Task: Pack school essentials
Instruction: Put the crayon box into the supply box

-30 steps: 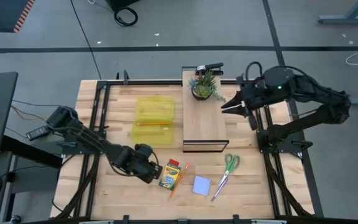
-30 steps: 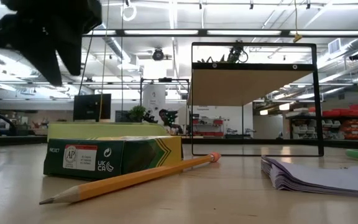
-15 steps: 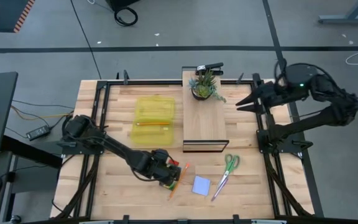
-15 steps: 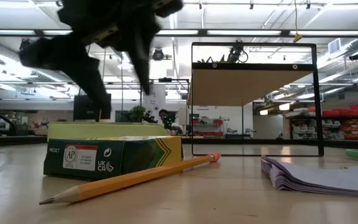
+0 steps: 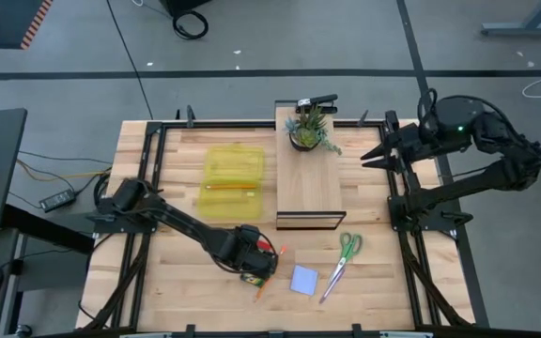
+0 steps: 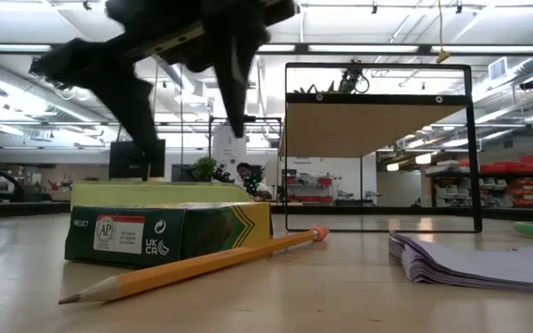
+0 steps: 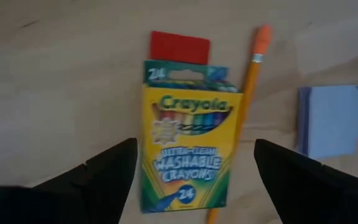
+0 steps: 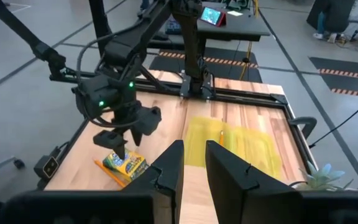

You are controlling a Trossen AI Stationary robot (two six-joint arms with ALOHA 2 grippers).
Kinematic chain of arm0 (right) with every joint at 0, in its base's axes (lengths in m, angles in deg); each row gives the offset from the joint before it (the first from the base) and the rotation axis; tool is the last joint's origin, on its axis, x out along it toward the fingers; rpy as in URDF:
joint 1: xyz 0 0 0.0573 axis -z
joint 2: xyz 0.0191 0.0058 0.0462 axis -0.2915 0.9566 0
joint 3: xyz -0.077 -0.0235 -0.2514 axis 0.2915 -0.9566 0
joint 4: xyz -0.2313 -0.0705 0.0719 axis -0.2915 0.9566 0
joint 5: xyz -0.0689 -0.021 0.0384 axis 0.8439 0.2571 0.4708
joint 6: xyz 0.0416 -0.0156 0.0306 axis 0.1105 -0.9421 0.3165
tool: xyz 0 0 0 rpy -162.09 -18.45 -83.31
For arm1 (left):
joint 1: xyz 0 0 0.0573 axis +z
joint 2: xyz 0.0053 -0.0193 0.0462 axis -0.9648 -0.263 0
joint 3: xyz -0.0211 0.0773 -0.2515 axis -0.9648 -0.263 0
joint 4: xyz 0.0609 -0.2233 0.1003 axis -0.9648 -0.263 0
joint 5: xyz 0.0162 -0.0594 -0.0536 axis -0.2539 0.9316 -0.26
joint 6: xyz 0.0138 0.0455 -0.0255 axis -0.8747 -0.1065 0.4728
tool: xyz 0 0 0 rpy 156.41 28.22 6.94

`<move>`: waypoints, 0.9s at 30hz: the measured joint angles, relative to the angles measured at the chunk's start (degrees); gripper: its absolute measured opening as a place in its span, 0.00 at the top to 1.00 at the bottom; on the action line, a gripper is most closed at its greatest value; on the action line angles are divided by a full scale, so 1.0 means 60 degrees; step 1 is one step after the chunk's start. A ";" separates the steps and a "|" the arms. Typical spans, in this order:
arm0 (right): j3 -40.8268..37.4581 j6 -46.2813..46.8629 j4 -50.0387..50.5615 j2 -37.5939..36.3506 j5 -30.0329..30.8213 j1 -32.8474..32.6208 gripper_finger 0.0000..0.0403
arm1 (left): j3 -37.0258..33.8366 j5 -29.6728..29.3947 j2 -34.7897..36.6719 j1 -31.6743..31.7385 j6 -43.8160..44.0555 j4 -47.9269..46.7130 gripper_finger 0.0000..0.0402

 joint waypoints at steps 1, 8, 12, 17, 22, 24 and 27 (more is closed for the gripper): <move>0.0000 -0.0030 -0.0012 0.0011 0.0000 0.0000 0.82 | 0.0162 -0.0010 -0.0107 0.0000 -0.0062 -0.0204 0.19; 0.0000 -0.0150 -0.0050 0.0099 0.0000 0.0000 0.82 | 0.0414 0.0121 -0.0671 -0.0001 -0.0257 -0.0143 0.19; 0.0000 -0.0225 -0.0061 0.0123 0.0000 0.0000 0.82 | 0.0413 0.0152 -0.0743 0.0024 -0.0360 -0.0015 0.19; 0.0000 -0.0296 -0.0061 0.0119 0.0000 0.0000 0.82 | 0.0414 0.0155 -0.0743 0.0110 -0.0549 0.0240 0.09; 0.0000 -0.0363 -0.0061 0.0149 0.0000 0.0000 0.82 | 0.0414 0.0237 -0.0820 0.0113 -0.0651 0.0344 0.03; 0.0000 -0.0360 -0.0061 0.0184 0.0000 0.0000 0.82 | 0.0414 0.0339 -0.0912 0.0109 -0.0645 0.0351 0.04; 0.0000 -0.0360 -0.0061 0.0246 0.0000 0.0000 0.82 | 0.0404 0.0449 -0.0988 0.0109 -0.0637 0.0252 0.02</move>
